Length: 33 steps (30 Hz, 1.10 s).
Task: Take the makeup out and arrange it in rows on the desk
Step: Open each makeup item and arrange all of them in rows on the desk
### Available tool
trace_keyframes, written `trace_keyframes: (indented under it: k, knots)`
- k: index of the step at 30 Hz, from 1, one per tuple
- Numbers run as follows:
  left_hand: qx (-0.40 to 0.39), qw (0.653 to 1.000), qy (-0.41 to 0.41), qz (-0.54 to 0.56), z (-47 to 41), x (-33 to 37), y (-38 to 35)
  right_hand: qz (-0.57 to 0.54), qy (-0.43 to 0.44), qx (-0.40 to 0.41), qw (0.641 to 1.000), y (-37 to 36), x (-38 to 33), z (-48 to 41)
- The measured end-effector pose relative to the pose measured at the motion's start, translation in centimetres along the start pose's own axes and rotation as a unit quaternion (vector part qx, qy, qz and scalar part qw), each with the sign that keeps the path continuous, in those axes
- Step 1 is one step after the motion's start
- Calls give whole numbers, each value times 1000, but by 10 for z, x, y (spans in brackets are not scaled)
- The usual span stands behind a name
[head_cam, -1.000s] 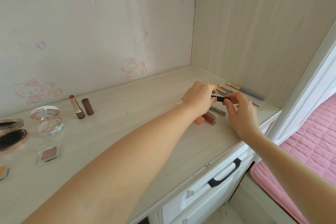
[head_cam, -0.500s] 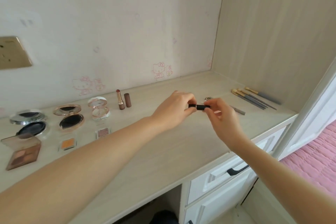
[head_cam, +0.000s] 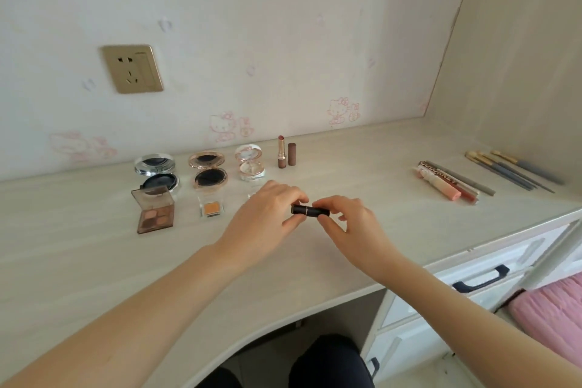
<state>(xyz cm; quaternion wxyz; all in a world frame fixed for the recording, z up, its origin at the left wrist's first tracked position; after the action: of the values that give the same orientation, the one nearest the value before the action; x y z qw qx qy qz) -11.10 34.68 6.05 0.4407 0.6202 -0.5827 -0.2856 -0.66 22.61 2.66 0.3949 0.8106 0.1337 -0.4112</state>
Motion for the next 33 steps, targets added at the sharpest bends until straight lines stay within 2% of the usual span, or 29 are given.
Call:
trace_keyframes:
  k: [8, 13, 17, 20, 27, 33]
  knots:
    - [62, 994, 49, -70, 60, -29, 9, 20, 50, -49, 997, -53, -30, 3]
    - [77, 990, 98, -62, 73, -36, 12, -64, 21, -56, 996, -72, -37, 1]
    - [88, 987, 88, -99, 75, -31, 15, -79, 13, -52, 995, -77, -37, 2]
    - [80, 983, 79, -144, 76, -27, 12, -59, 32, -55, 996, -78, -38, 4]
    - [45, 973, 44, -220, 73, -21, 4, -87, 56, -32, 994, -75, -40, 8]
    - [-10, 973, 38, -227, 74, -27, -3, -85, 69, -46, 993, -77, -42, 10]
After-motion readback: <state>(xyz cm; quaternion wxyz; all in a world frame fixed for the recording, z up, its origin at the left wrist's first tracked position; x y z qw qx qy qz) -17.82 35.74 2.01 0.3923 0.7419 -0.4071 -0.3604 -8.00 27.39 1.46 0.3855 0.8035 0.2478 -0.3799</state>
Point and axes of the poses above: each hand's wrist, its own z-axis away from the middle knuckle, its own y-axis out of the back of the hand, x = y × z, the point moved 4 cm from there along -z, towards the middle knuckle, and after that the axes turned 13 degrees about -z, right-handed, at the moved point
